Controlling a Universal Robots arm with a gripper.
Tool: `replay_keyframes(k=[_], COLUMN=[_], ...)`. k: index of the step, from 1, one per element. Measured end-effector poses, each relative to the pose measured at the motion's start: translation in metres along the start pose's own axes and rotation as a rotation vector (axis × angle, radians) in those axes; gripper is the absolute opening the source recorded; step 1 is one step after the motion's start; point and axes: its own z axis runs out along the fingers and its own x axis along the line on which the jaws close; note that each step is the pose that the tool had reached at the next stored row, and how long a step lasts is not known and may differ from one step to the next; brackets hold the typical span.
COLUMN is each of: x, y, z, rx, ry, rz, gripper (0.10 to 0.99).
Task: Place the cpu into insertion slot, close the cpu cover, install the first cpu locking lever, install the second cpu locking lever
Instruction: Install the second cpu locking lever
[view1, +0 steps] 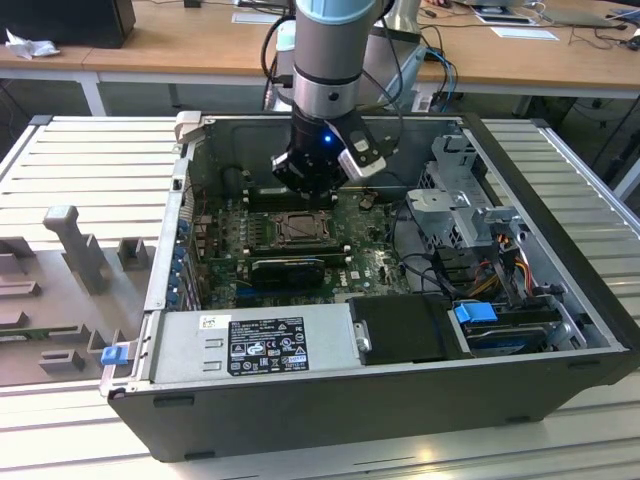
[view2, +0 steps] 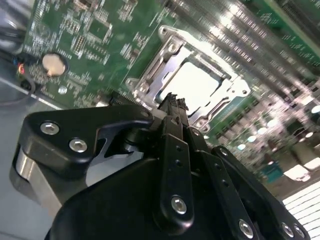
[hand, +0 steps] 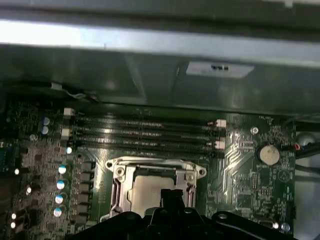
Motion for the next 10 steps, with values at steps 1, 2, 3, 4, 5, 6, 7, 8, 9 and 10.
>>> replay_keyframes(k=[1, 2, 3, 4, 5, 6, 7, 8, 9, 10], x=[0.0003, 0.0006, 0.0008, 0.0011, 0.0013, 0.0015, 0.0018, 0.0021, 0.0024, 0.0027], y=[-0.0034, -0.0072, -0.0106, -0.0142, -0.0173, -0.0206, -0.0239, -0.0274, -0.0313, -0.0365], z=[-0.0004, -0.0007, -0.001, -0.0014, -0.0016, -0.0019, -0.0022, -0.0025, -0.0028, -0.0033], rx=[0.0, 0.0, 0.0, 0.0, 0.0, 0.0, -0.001, -0.001, -0.001, -0.001], ry=[0.0, 0.0, 0.0001, 0.0004, 0.0011, 0.0042, 0.0076, 0.0104, 0.0139, 0.0165], rz=[0.0, 0.0, 0.0, 0.0, 0.0, 0.0, 0.001, 0.001, 0.001, 0.002], gripper=[0.106, 0.106, 0.106, 0.106, 0.106, 0.106, 0.106, 0.106, 0.106, 0.106])
